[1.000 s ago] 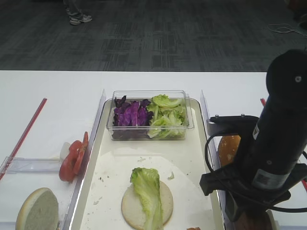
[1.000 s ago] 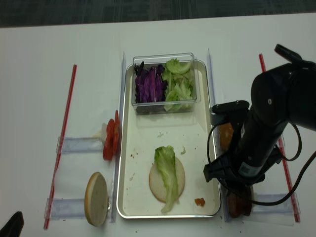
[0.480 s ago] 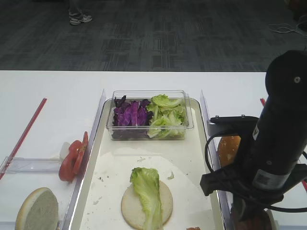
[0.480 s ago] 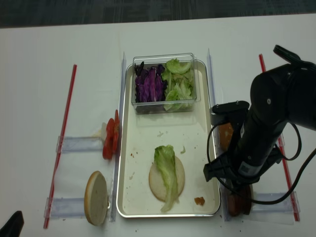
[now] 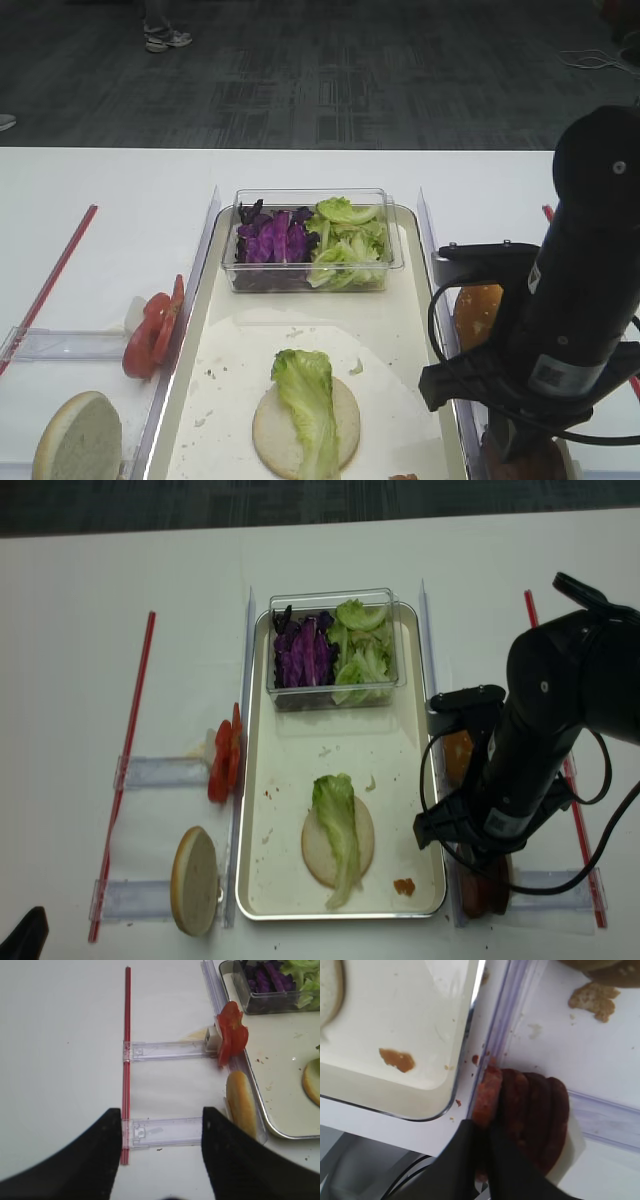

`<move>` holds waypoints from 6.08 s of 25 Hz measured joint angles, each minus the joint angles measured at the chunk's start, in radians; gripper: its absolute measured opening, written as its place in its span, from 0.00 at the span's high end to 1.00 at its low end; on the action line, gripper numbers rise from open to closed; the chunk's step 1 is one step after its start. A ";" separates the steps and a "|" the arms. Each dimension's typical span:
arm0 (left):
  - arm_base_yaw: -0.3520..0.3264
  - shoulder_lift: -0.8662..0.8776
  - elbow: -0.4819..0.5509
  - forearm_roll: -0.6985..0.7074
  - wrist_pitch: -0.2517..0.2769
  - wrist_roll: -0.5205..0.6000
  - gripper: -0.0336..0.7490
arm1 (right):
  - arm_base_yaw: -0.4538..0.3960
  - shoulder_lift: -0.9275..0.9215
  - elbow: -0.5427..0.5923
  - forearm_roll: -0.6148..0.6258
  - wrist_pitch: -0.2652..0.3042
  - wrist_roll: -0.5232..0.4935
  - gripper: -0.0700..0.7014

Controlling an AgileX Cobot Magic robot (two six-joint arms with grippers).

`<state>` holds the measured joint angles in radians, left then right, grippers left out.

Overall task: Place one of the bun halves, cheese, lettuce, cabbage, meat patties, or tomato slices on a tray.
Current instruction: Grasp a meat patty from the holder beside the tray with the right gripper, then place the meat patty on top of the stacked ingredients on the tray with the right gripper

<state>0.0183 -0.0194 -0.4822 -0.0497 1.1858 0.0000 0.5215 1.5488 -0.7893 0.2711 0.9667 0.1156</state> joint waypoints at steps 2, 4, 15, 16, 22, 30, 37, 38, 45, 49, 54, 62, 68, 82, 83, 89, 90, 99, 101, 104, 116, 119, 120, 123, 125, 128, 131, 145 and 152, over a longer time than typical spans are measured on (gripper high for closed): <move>0.000 0.000 0.000 0.000 0.000 0.000 0.51 | 0.000 0.000 0.000 0.002 0.000 0.000 0.81; 0.000 0.000 0.000 0.000 0.000 0.000 0.51 | 0.000 -0.015 0.000 0.002 0.001 0.000 0.81; 0.000 0.000 0.000 0.000 0.000 0.000 0.51 | 0.000 -0.171 0.000 0.019 0.044 0.000 0.81; 0.000 0.000 0.000 0.000 0.000 0.000 0.51 | 0.000 -0.179 0.000 0.019 0.046 0.000 0.81; 0.000 0.000 0.000 0.000 0.000 0.000 0.51 | 0.000 -0.199 0.000 0.025 0.056 0.000 0.81; 0.000 0.000 0.000 0.000 0.000 0.000 0.51 | 0.000 -0.199 0.000 0.036 0.042 -0.007 0.81; 0.000 0.000 0.000 0.000 0.000 0.000 0.51 | 0.000 -0.199 0.000 0.131 -0.034 -0.096 0.81; 0.000 0.000 0.000 0.000 0.000 0.000 0.51 | 0.000 -0.199 0.000 0.136 -0.040 -0.098 0.81; 0.000 0.000 0.000 0.000 0.000 0.000 0.51 | 0.000 -0.148 0.000 0.222 -0.058 -0.195 0.81; 0.000 0.000 0.000 0.000 0.000 0.000 0.51 | 0.000 -0.117 0.000 0.284 -0.080 -0.248 0.81; 0.000 0.000 0.000 0.000 0.000 0.000 0.51 | 0.000 -0.075 -0.022 0.309 -0.081 -0.270 0.81; 0.000 0.000 0.000 0.000 -0.001 0.000 0.51 | 0.000 0.004 -0.099 0.340 -0.052 -0.307 0.81; 0.000 0.000 0.000 0.000 -0.001 0.000 0.51 | 0.000 0.069 -0.119 0.414 -0.049 -0.381 0.81; 0.000 0.000 0.000 0.000 -0.002 0.000 0.51 | -0.089 0.199 -0.119 0.856 -0.027 -0.747 0.81; 0.000 0.000 0.000 0.000 -0.002 0.000 0.51 | -0.103 0.208 -0.119 0.892 -0.008 -0.780 0.81; 0.000 0.000 0.000 0.000 -0.002 0.000 0.51 | -0.131 0.278 -0.119 0.973 0.076 -0.875 0.81; 0.000 0.000 0.000 0.000 -0.002 0.000 0.51 | -0.131 0.291 -0.119 0.983 0.083 -0.888 0.81; 0.000 0.000 0.000 0.009 -0.002 -0.007 0.51 | -0.133 0.355 -0.119 1.007 0.082 -0.970 0.81; 0.000 0.000 0.000 0.011 -0.002 -0.009 0.51 | -0.133 0.359 -0.121 1.009 0.070 -0.981 0.81; 0.000 0.000 0.000 0.013 -0.002 -0.011 0.51 | -0.135 0.373 -0.121 1.016 0.059 -0.997 0.81; 0.000 0.000 0.000 0.013 -0.002 -0.016 0.51 | -0.135 0.415 -0.125 1.032 0.048 -1.042 0.81; 0.000 0.000 0.000 0.014 -0.002 -0.016 0.51 | -0.135 0.415 -0.127 1.032 0.046 -1.043 0.81; 0.000 0.000 0.000 0.014 -0.002 -0.016 0.51 | -0.135 0.415 -0.128 1.032 0.044 -1.043 0.81; 0.000 0.000 0.000 0.014 -0.002 -0.016 0.51 | -0.135 0.415 -0.128 1.033 0.044 -1.043 0.74; 0.000 0.000 0.000 0.014 -0.002 -0.016 0.51 | -0.135 0.415 -0.128 1.035 0.042 -1.043 0.65; 0.000 0.000 0.000 0.014 -0.002 -0.016 0.51 | -0.135 0.415 -0.128 1.035 0.040 -1.043 0.51; 0.000 0.000 0.000 0.014 -0.002 -0.016 0.51 | -0.135 0.415 -0.128 1.035 0.040 -1.017 0.43; 0.000 0.000 0.000 0.014 -0.002 -0.016 0.51 | -0.135 0.365 -0.192 0.850 0.015 -0.824 0.41; 0.000 0.000 0.000 0.015 -0.002 -0.019 0.51 | -0.136 0.357 -0.269 0.683 0.074 -0.677 0.41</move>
<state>0.0183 -0.0194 -0.4822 -0.0345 1.1833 -0.0187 0.3856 1.9062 -1.0587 0.9540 1.0405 -0.5614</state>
